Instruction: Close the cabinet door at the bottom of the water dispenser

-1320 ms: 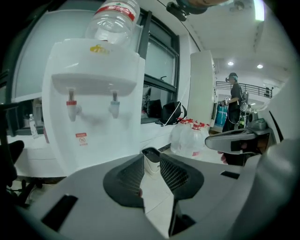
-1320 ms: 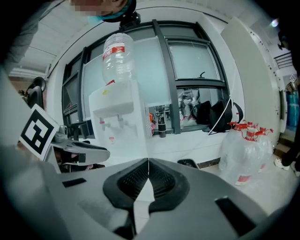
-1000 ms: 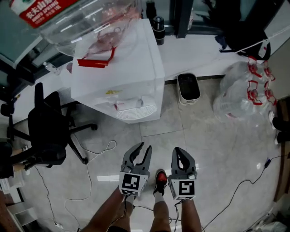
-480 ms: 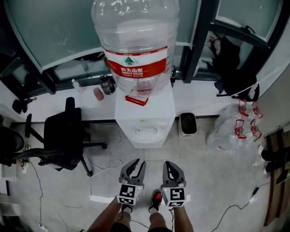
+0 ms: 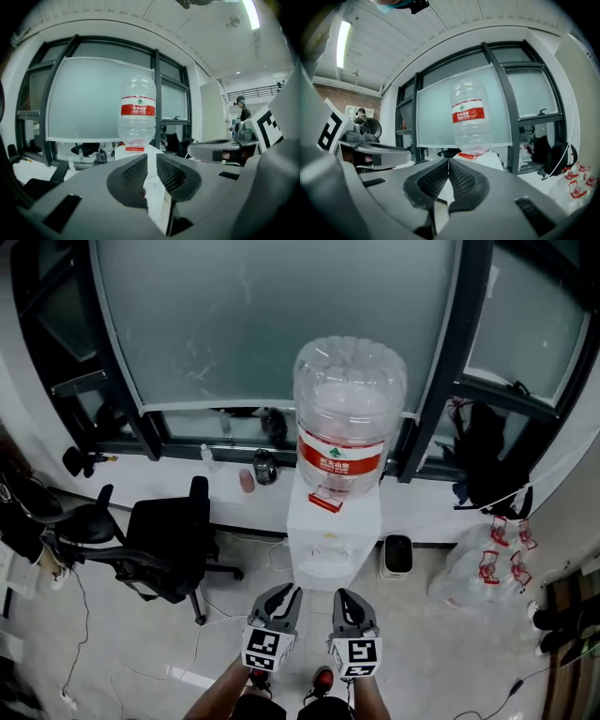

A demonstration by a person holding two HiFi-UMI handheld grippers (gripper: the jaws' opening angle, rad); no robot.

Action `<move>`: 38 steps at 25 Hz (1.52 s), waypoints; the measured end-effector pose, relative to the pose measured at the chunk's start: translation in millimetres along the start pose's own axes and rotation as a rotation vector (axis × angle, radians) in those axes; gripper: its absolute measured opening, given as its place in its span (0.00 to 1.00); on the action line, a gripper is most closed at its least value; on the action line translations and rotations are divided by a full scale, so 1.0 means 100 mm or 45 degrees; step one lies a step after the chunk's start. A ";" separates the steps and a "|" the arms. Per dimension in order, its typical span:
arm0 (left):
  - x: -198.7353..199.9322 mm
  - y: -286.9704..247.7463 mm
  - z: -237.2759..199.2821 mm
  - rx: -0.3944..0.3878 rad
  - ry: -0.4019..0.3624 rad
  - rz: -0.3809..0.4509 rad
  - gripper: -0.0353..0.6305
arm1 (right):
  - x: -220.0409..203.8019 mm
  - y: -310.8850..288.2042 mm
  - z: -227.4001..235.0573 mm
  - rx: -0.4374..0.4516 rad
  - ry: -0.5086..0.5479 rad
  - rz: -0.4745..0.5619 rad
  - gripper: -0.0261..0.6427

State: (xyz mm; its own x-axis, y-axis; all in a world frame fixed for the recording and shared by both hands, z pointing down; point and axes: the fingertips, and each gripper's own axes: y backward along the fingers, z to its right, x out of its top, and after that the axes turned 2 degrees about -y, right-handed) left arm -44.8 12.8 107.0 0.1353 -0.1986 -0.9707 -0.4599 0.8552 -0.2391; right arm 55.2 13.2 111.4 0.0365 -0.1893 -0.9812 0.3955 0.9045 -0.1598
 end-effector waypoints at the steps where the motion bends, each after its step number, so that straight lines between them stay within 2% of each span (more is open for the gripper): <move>1: 0.08 0.08 -0.04 0.005 -0.003 0.002 0.17 | 0.09 0.01 -0.06 0.005 0.003 0.009 0.06; 6: 0.35 0.38 -0.26 0.048 -0.017 0.006 0.14 | 0.50 0.04 -0.32 0.032 0.021 0.034 0.06; 10: 0.49 0.52 -0.41 0.068 -0.020 0.018 0.12 | 0.67 0.01 -0.49 0.052 0.045 0.040 0.06; 21: 0.65 0.58 -0.60 0.076 -0.022 0.044 0.11 | 0.73 -0.12 -0.65 0.055 0.093 0.037 0.06; 38: 0.72 0.58 -0.52 0.049 -0.039 0.067 0.11 | 0.80 -0.01 -0.62 0.017 0.098 0.063 0.06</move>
State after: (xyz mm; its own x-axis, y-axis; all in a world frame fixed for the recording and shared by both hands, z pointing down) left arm -107.8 23.3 22.0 0.1387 -0.1386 -0.9806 -0.4328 0.8821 -0.1859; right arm 0.9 20.5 26.7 -0.0141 -0.1140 -0.9934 0.4073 0.9067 -0.1098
